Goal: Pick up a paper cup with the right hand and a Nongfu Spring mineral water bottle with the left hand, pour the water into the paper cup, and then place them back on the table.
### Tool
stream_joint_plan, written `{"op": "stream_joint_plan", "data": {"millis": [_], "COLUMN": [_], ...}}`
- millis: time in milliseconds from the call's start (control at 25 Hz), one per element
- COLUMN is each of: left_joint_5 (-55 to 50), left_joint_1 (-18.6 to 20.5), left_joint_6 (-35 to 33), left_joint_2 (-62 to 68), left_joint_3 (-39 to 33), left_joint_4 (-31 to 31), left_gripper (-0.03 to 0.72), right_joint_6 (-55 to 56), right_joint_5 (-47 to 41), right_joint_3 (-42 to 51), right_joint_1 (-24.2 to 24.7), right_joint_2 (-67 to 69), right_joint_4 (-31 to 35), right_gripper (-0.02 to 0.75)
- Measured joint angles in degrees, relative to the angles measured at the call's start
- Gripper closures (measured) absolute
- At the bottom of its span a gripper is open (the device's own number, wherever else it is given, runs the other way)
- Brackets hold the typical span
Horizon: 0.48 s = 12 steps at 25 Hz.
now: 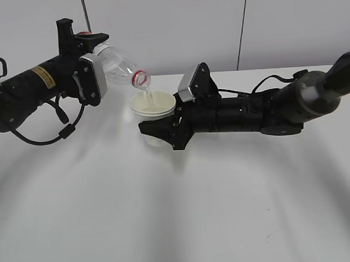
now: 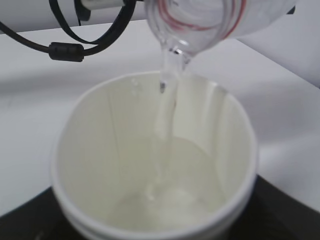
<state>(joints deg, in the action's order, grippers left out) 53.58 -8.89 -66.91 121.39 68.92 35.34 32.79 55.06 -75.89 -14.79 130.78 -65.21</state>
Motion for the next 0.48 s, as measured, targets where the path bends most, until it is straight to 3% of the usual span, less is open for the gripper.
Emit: {"op": "stream_joint_plan", "data": {"millis": [480], "left_joint_5": [0.1], "left_joint_1": [0.0], "left_joint_6": [2.4], "left_joint_2": [0.0], "left_joint_3": [0.0], "left_joint_4": [-1.8], "left_gripper": [0.314], "right_joint_6": [0.0], "right_joint_5": [-0.1], "right_joint_3": [0.0], "right_joint_1": [0.0], "right_joint_2": [0.0], "right_joint_4": [0.3], "right_gripper": [0.256]}}
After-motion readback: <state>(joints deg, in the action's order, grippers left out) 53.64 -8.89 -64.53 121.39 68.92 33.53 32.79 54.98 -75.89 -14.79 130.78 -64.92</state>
